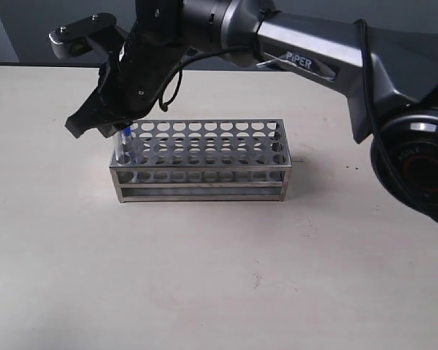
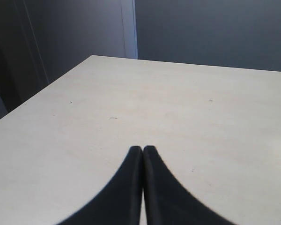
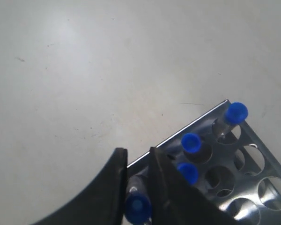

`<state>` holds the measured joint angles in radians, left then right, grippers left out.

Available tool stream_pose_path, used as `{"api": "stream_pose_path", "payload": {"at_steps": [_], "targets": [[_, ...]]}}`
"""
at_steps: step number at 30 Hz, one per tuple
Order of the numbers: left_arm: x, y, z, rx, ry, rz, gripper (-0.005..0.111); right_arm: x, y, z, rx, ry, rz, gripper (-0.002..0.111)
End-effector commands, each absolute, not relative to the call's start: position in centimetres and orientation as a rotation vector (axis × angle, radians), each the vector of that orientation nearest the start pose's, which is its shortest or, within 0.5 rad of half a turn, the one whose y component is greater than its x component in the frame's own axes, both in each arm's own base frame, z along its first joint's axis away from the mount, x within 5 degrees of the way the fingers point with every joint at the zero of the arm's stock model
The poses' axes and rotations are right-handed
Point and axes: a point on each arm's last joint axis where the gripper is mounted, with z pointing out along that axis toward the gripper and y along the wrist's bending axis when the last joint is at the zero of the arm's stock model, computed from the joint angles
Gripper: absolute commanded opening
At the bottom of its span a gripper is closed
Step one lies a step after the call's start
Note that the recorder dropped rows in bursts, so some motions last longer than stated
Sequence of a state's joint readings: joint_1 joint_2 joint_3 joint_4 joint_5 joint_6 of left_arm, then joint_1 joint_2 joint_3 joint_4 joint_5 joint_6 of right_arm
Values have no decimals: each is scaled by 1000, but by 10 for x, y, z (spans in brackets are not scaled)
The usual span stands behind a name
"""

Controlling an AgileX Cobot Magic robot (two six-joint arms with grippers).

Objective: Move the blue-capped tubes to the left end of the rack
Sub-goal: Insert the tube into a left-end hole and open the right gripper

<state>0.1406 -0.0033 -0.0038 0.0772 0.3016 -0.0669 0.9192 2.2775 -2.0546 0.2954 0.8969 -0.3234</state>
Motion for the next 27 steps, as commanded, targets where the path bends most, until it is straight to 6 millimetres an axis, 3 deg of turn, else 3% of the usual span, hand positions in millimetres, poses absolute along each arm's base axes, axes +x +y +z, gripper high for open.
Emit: {"api": "stream_pose_path", "payload": {"at_steps": [1,8,13,17,27], "targets": [[54,9,187,-136,1772,117,0,293,418,206,-1510,2286,538,-1],[54,9,187,-136,1772,117,0,294,419,203,-1509,2286,534,3],[54,9,187,-136,1772,117,0,293,418,203,-1519,2295,532,31],[54,9,187,-136,1772,117,0,290,415,212,-1529,2299,534,41],[54,9,187,-135,1768,117,0,276,396,275,-1539,2240,533,40]]}}
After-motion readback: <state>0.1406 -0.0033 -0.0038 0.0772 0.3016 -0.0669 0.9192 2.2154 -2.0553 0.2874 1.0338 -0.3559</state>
